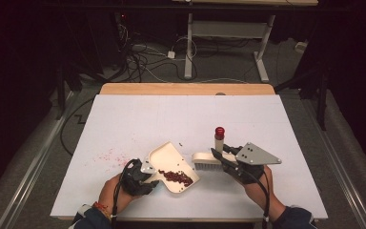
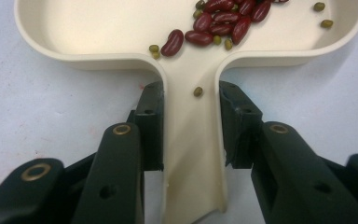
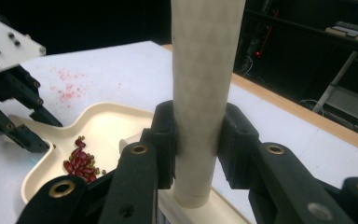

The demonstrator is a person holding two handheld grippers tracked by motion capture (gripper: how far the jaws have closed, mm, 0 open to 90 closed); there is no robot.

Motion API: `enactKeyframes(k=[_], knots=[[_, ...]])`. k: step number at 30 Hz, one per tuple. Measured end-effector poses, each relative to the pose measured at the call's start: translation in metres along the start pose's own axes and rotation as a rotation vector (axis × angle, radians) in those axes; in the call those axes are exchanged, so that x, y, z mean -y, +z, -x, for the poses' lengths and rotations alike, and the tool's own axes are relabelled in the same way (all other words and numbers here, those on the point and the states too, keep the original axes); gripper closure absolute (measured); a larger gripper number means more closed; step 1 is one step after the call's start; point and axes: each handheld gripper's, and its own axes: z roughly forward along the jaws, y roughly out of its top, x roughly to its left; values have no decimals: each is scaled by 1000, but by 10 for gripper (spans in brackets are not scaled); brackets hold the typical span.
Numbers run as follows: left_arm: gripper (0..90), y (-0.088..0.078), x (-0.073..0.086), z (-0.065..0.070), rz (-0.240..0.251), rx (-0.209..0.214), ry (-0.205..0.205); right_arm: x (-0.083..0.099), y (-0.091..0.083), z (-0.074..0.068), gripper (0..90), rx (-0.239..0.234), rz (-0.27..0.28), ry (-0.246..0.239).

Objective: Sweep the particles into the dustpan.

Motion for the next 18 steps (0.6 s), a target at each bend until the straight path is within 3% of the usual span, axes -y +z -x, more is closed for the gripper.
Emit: enactKeyframes(k=[3,6,9,14,17,18], knots=[[632,0,0,0,0,4,-1,0,5,-7,706,-57,12,28],[632,0,0,0,0,3,0,-4,3,-12,706,-79,30,2],[632,0,1,-1,1,7,-4,-9,-4,-7,706,-93,60,29],[632,0,0,-1,-1,4,-3,-14,-1,0,706,-37,76,20],[633,0,0,-1,-2,3,-3,-15,22,4,706,22,83,17],[633,0,0,-1,-2,2,-3,-15,22,4,706,22,83,17]])
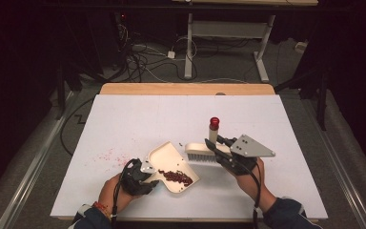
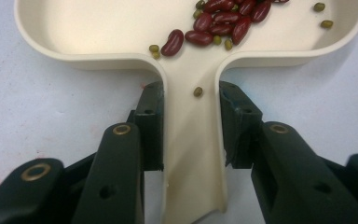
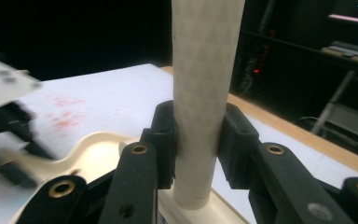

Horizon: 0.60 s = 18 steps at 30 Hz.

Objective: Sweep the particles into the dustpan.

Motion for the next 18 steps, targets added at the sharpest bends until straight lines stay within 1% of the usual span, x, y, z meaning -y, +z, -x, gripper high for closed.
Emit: enactKeyframes(k=[3,4,6,7,8,9,12,15,16,18], knots=[[632,0,1,-1,5,4,-3,4,20,3,706,39,-3,13],[632,0,1,-1,6,4,-3,6,26,3,706,37,-11,20],[633,0,1,-1,5,7,-4,8,34,-1,706,21,-18,16],[633,0,1,-1,4,7,-5,9,37,-5,706,15,-27,7],[633,0,2,-1,4,7,-4,10,38,-8,706,-4,-33,-7],[633,-1,2,-2,4,5,-4,11,38,-12,706,-20,-35,-7],[632,-2,4,-4,9,3,-12,8,32,-24,706,-50,-38,-32],[632,-3,4,-6,10,-1,-22,4,27,-32,706,-90,-34,-36],[632,-3,4,-7,12,-3,-27,3,26,-34,706,-105,-31,-29],[632,-3,4,-8,11,-1,-30,2,25,-37,706,-123,-29,-36]])
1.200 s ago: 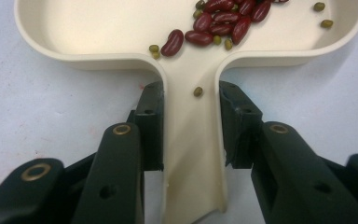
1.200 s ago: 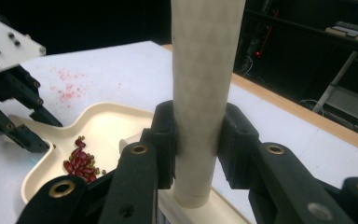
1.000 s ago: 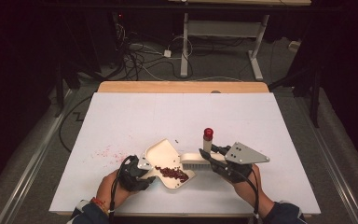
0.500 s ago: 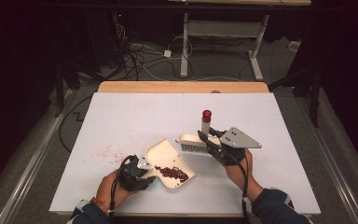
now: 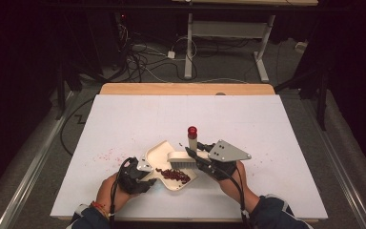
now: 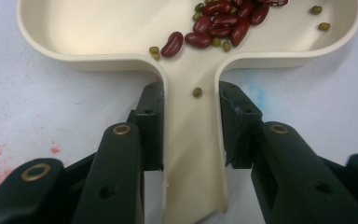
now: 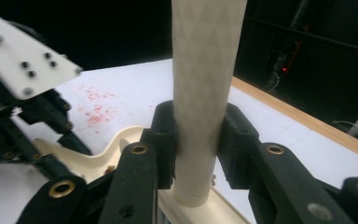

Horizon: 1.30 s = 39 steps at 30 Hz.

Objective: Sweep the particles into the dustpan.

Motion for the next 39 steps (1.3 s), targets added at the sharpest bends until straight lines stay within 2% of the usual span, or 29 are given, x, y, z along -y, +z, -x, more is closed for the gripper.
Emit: enactKeyframes(k=[3,7,10,12,14,20,23,25,29,33,39], knots=[[632,0,0,-1,0,2,-4,-3,0,5,706,19,17,2],[633,1,1,-3,-2,14,-8,-5,5,28,705,71,49,39],[632,1,1,-6,-5,24,-14,-1,20,46,706,155,39,47],[633,1,1,-7,-5,24,-15,2,30,54,705,192,41,53],[633,1,1,-9,-7,26,-19,4,45,60,705,231,31,46],[633,1,1,-16,-12,28,-38,10,58,63,706,254,29,43],[633,2,-1,-18,-12,24,-44,10,54,59,706,225,24,47],[633,3,-3,-18,-13,16,-48,10,50,51,706,202,13,26],[633,5,-8,-19,-20,-5,-56,12,42,32,706,218,-16,-32],[633,7,-11,-21,-25,-11,-62,13,35,18,705,203,-24,-36],[632,9,-14,-24,-21,-16,-70,6,22,-2,707,112,-12,-5]])
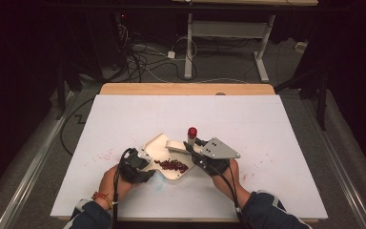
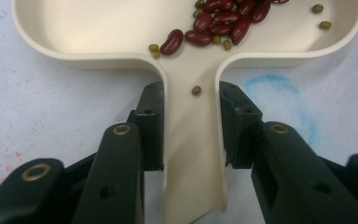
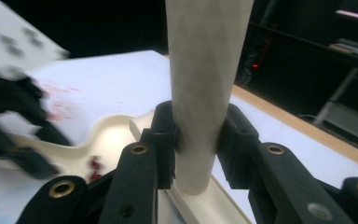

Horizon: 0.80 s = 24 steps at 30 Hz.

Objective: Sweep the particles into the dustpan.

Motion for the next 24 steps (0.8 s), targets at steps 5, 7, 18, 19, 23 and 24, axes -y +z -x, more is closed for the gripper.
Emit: enactKeyframes(k=[5,7,18,19,23,24], knots=[[633,0,0,1,3,-6,3,-9,-7,-10,707,-37,31,9],[632,0,1,1,9,-5,1,-12,-10,-9,707,-37,43,5],[632,-3,2,2,29,-13,-15,-12,-17,30,706,60,61,65],[632,-3,2,2,29,-15,-15,-11,-16,32,706,67,55,66],[632,-3,3,2,35,-14,-14,-6,-11,35,706,76,43,73],[632,-2,3,2,35,-16,-14,-6,-9,34,706,70,39,77]])
